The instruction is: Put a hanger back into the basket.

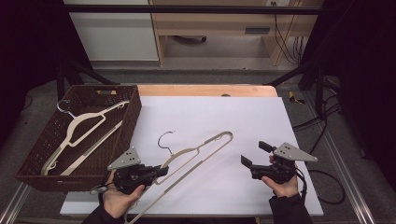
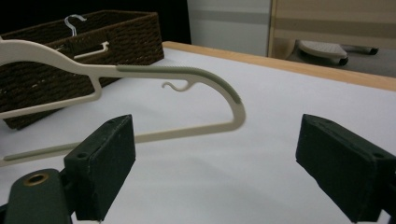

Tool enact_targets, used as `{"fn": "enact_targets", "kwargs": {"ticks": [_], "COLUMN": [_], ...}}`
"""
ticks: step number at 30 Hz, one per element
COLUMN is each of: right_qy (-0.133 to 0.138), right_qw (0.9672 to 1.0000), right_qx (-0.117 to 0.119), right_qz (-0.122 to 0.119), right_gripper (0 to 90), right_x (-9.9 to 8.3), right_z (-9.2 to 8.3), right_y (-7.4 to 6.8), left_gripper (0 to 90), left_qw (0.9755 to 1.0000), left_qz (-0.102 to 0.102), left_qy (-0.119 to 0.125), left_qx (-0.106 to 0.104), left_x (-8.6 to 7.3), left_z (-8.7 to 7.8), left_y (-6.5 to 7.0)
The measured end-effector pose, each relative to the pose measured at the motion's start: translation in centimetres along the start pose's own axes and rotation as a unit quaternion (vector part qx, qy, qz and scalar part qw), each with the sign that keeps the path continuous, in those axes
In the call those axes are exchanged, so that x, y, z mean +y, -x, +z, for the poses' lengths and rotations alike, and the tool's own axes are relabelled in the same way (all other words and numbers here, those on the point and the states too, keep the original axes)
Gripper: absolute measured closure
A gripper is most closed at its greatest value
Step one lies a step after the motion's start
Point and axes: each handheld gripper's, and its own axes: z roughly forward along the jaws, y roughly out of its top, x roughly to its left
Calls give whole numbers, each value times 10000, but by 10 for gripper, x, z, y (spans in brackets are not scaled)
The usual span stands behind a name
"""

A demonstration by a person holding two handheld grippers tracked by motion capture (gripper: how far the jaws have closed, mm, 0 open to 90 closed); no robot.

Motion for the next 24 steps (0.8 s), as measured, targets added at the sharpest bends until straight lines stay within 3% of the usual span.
{"fn": "enact_targets", "kwargs": {"ticks": [5,13,16,24], "right_qy": [89,106,85,76], "right_qw": [9997,9993,9994,9992], "right_qx": [-211,-318,-309,-349], "right_qz": [84,150,156,159], "right_gripper": [100,87,87,79], "right_x": [0,0,0,0], "right_z": [-11,-16,-16,-16], "right_y": [9,16,16,17], "left_gripper": [860,860,860,861], "left_qw": [9998,9984,9971,9952], "left_qz": [148,400,540,686], "left_qy": [107,330,425,494], "left_qx": [41,233,324,484], "left_x": [10,39,54,73], "left_z": [-15,-48,-63,-85], "left_y": [0,-3,-9,-24]}}
